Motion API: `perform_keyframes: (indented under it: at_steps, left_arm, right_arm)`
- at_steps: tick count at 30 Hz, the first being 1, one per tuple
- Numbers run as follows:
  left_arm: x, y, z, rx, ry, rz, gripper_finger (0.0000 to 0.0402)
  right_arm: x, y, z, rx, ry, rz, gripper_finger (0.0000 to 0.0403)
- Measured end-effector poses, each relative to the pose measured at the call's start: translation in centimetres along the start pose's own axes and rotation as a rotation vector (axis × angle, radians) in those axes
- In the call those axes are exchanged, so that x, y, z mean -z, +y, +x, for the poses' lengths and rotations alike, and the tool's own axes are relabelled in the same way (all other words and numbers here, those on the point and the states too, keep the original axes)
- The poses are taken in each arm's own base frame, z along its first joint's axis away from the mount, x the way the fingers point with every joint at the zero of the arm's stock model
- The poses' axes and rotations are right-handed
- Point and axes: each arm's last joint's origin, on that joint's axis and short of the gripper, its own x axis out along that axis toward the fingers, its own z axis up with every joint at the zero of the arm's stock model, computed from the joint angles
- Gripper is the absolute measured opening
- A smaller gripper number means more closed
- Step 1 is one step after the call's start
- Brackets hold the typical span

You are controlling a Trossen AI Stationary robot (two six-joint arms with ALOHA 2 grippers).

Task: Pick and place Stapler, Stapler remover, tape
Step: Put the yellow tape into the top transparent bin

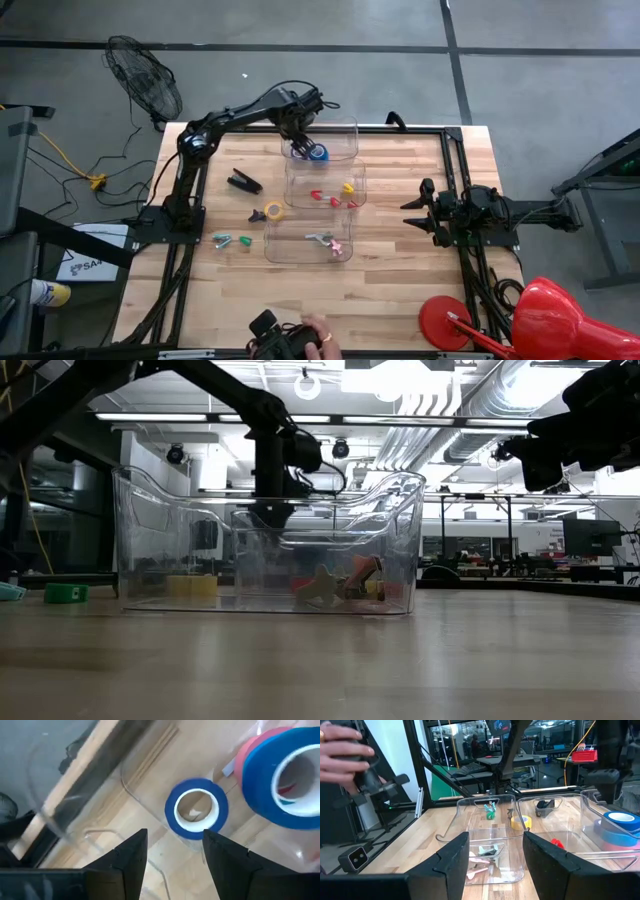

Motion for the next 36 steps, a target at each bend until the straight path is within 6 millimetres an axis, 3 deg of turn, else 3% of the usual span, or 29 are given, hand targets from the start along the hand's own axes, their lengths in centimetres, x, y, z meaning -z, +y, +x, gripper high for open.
perform_keyframes:
  at_steps: [7, 13, 17, 23, 31, 36]
  left_arm:
    - [0.8, 0.2, -3.8, -0.020, -0.077, 0.012, 0.0186]
    - [3.2, -0.4, -7.3, -0.027, -0.026, 0.123, 0.0186]
    - [5.4, -0.5, -8.5, -0.028, 0.018, 0.123, 0.0186]
    - [9.5, -1.5, -7.4, 0.016, 0.055, 0.063, 0.0186]
    - [14.7, -2.3, -4.3, 0.074, 0.054, -0.011, 0.0186]
    - [16.9, -3.4, -2.2, 0.123, 0.062, -0.027, 0.0186]
  right_arm:
    - [0.0, 0.0, 0.0, 0.000, 0.000, 0.000, 0.0177]
    - [0.0, 0.0, 0.0, 0.000, 0.001, 0.000, 0.0177]
    - [0.0, 0.0, 0.0, 0.001, 0.001, 0.000, 0.0177]
    - [0.0, 0.0, 0.0, 0.001, 0.002, 0.000, 0.0177]
    - [0.0, 0.0, 0.0, 0.001, 0.002, 0.000, 0.0177]
    - [0.0, 0.0, 0.0, 0.000, 0.002, 0.000, 0.0177]
